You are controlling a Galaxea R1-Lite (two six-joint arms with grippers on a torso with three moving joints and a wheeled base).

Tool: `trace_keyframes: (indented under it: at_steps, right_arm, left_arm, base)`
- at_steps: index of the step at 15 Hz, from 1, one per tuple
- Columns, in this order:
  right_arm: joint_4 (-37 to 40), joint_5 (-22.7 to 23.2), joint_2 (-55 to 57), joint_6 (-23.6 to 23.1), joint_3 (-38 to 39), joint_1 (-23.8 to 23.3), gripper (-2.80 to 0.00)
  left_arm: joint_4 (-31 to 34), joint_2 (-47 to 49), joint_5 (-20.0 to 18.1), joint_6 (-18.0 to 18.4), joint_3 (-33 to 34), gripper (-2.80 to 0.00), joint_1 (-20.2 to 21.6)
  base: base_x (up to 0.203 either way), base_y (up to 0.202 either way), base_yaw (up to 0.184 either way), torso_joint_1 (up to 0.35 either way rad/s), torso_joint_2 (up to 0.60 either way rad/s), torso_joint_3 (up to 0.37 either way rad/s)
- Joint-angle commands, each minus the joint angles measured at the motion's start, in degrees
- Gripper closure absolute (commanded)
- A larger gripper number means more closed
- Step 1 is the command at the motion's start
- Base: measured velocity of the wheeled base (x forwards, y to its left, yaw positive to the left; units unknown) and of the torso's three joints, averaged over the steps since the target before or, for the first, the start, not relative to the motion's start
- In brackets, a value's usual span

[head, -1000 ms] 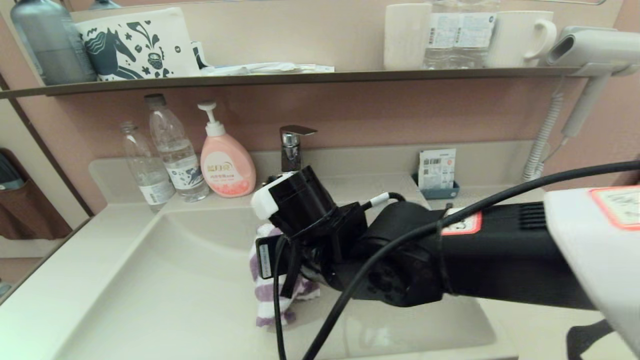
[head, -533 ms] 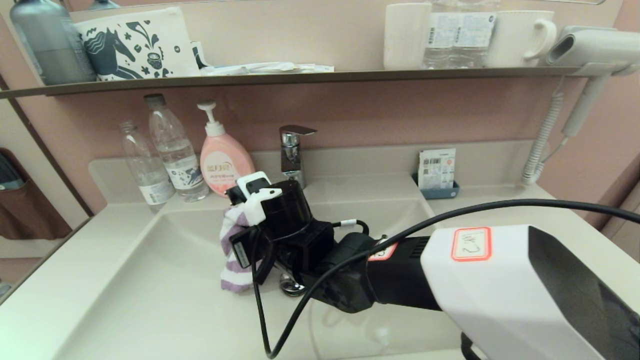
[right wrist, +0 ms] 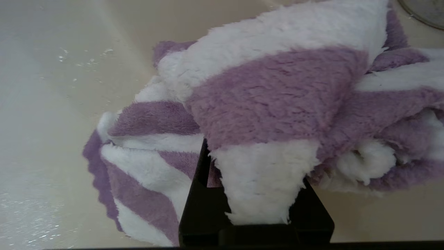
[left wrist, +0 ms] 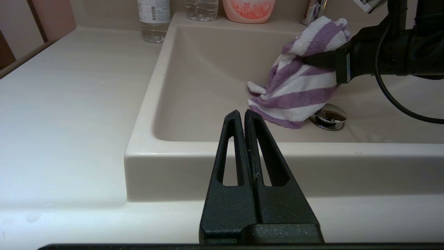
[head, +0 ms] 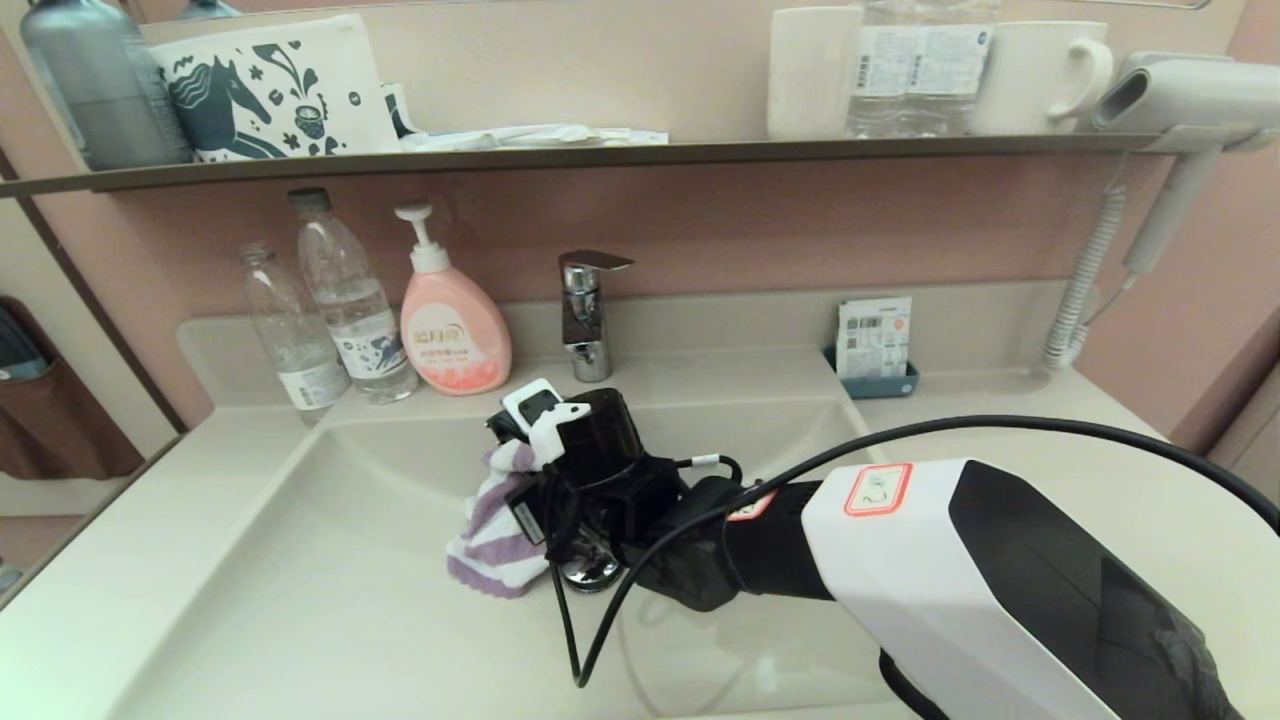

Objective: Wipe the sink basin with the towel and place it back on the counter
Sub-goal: Wipe the sink

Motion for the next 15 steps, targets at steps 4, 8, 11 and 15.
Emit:
trace_keyframes:
  at_steps: [4, 8, 11, 15]
  right_arm:
    - [0.1, -1.31, -0.9, -0.65, 0.11, -3.82, 0.0]
    - [0.66, -5.33, -2.71, 3.34, 2.05, -5.59, 0.0]
    - [0.6, -6.25, -5.87, 3.48, 8.78, -7.55, 0.0]
    - [0.18, -7.38, -10.27, 3.64, 16.34, -10.32, 0.0]
  left_arm:
    - [-0.04, 0.08, 0.01, -0.06, 0.0, 0.0, 0.02]
    - [-0.04, 0.08, 0.09, -0.06, 0.0, 0.0, 0.02]
    - [-0.04, 0.08, 0.0, -0.06, 0.0, 0.0, 0.02]
    - [-0.04, 0.08, 0.01, -0.06, 0.0, 0.0, 0.02]
  base:
    - [0.0, 0.0, 0.0, 0.0, 0.0, 0.0]
    - [0.0, 0.0, 0.0, 0.0, 0.0, 0.0]
    - [0.0, 0.0, 0.0, 0.0, 0.0, 0.0]
    - [0.0, 0.0, 0.0, 0.0, 0.0, 0.0]
